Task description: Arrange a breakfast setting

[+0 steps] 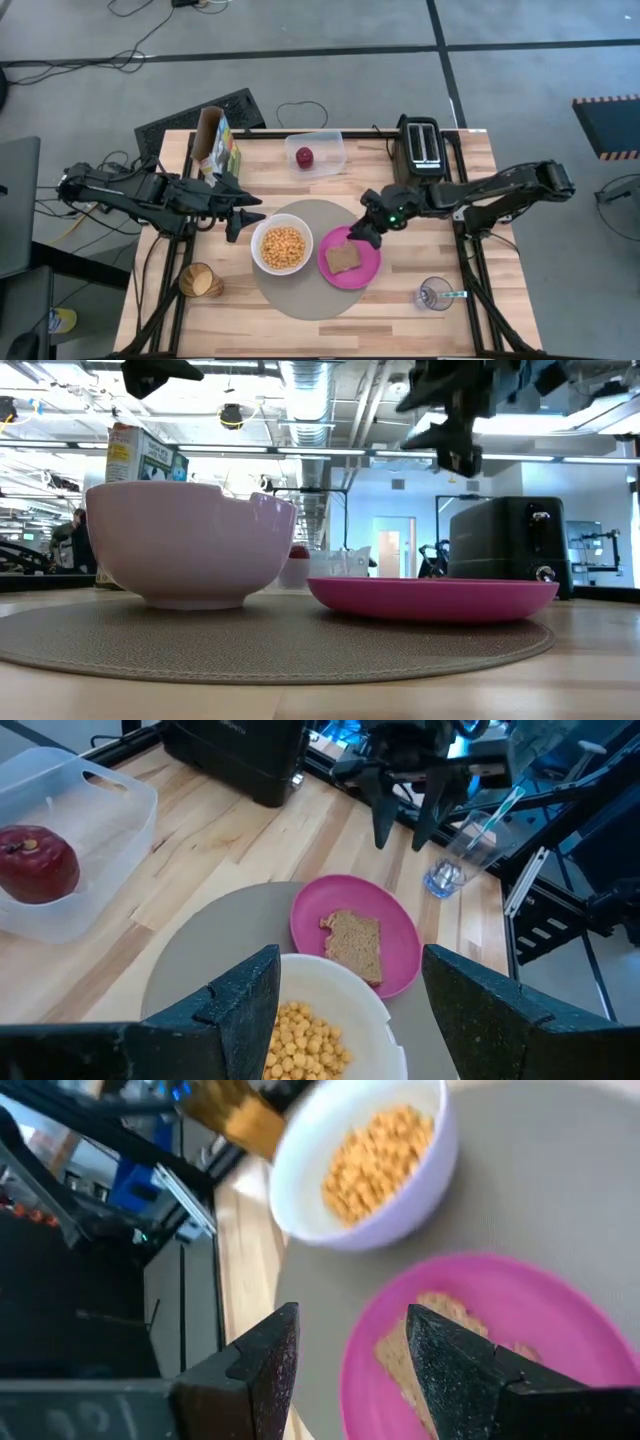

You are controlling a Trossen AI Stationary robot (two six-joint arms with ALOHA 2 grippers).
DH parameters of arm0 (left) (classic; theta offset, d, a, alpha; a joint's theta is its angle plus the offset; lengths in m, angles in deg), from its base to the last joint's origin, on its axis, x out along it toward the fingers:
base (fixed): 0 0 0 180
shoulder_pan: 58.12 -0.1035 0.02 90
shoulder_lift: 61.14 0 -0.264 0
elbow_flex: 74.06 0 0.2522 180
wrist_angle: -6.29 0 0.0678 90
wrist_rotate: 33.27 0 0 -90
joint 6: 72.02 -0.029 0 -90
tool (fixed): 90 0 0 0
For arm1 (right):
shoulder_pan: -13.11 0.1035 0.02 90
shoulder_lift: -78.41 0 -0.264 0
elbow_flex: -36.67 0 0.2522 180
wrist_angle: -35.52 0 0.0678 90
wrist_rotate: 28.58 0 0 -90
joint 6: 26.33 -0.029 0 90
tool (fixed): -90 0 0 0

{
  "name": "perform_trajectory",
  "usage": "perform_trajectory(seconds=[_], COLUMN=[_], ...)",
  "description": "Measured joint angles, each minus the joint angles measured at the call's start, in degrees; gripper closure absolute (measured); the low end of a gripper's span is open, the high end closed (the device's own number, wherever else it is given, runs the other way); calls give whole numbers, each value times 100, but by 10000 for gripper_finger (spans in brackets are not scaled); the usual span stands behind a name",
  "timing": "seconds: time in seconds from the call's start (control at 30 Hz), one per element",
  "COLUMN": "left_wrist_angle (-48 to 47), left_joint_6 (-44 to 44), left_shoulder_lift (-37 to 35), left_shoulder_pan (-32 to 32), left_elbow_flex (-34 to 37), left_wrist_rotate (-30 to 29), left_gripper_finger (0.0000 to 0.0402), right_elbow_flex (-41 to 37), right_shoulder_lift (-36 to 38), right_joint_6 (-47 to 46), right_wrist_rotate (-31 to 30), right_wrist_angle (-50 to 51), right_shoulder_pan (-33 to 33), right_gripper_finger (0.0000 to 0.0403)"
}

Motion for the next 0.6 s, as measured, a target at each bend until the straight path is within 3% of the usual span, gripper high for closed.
perform_trajectory(seconds=[0.37,0.6], left_wrist_angle=[4,22], left_joint_6=[33,48], left_shoulder_lift=[-1,1], left_shoulder_pan=[0,-2], left_elbow_flex=[0,0], left_wrist_rotate=[15,17], left_gripper_finger=[173,173], right_elbow_flex=[88,394], right_shoulder_lift=[-235,-661], right_joint_6=[328,442], right_wrist_rotate=[-43,276], right_wrist_angle=[-1326,-1850], right_shoulder_pan=[-274,-524], right_gripper_finger=[183,131])
